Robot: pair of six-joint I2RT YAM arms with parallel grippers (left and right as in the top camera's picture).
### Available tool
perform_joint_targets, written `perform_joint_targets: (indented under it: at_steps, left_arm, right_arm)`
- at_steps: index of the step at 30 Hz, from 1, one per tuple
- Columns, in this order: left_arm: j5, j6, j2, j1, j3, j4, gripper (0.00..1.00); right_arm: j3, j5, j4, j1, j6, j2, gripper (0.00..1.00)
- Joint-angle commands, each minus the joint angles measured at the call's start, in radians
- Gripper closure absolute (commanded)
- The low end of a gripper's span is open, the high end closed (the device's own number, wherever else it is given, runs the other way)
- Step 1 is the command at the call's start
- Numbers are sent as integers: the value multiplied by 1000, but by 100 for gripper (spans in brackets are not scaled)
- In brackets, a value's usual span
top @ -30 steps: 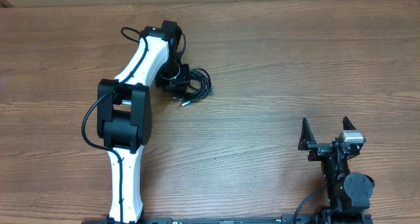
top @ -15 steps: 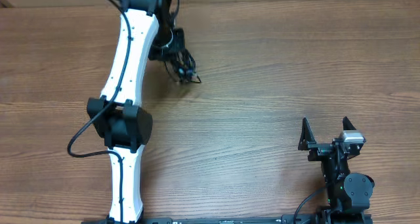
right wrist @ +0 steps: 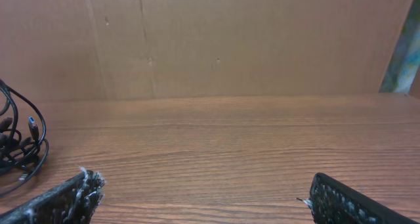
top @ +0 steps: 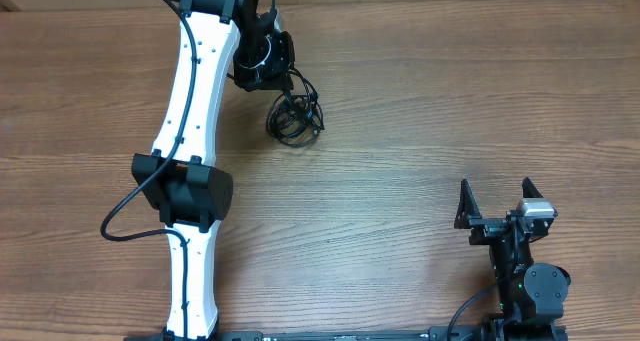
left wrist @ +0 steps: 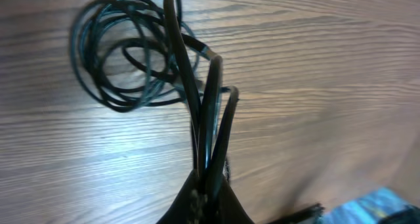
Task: Untangle cables
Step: 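Close the left gripper on the cable loops and lift them up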
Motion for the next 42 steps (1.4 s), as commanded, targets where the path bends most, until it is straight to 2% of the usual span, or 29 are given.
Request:
perform_joint_targets:
  at_steps: [1,3,5,9,10,12,13,14,16,18,19,20,22,24,26,29,31,36,42]
  left_arm:
    - [473,2,-16,32,13,1,96]
    - [587,-8,-16,52,13,0,96]
    - [522,-23,-16,71,13,-3,96]
    - [-122,-78,-16,33,10,-3,96]
    - [-178,-82,-16,14,9,-3,96]
    - [-74,-82,-16,-21,9,-3,96]
    - [92,-81,-16,-37,9,-3,96]
    - [144,-82,-16,-39,9,-2,96]
    - [128,-82,-16,-39,9,8,96]
    - [-39,-90,-16,-38,9,16,96]
    - [-262,-130,-16,-40,9,7,96]
    - [-392,-171,-16,-45,8,-3,96]
    - [-518,-182,-15,-56,-9,-3,96]
    - [-475,-175,-15,-65,-19,-3,96]
    - [-319,-137,-15,-67,-23,-3,96]
    - [-187,-64,-15,-66,-23,-3,96]
    - [-175,25,-15,-66,-23,-3,96]
    - [-61,111,-16,-66,-23,-3,96]
    - [-8,111,-33,-68,-24,-3,96]
  right_arm:
    - [-10,5,6,5,3,-7,0]
    - [-10,5,6,5,3,-7,0]
    - [-10,5,6,5,3,-7,0]
    - [-10,5,6,5,3,-7,0]
    - [-10,5,6,5,3,-7,0]
    - [-10,5,6,5,3,-7,0]
    - [-10,5,6,5,3,-7,0]
    - [-10,5,6,5,3,-7,0]
    - [-10,5,6,5,3,-7,0]
    - [-10,5,6,5,3,-7,0]
    - [-10,5,6,5,3,-7,0]
    - [-10,5,6,5,3,-7,0]
    - [-10,5,6,5,3,-7,0]
    - [-10,5,6,5,3,-7,0]
    - [-10,5,6,5,3,-7,0]
    - [-10,5,6,5,3,-7,0]
    - [-10,5,6,5,3,-7,0]
    - [-10,5,6,5,3,-7,0]
    - [-10,5,6,5,3,-7,0]
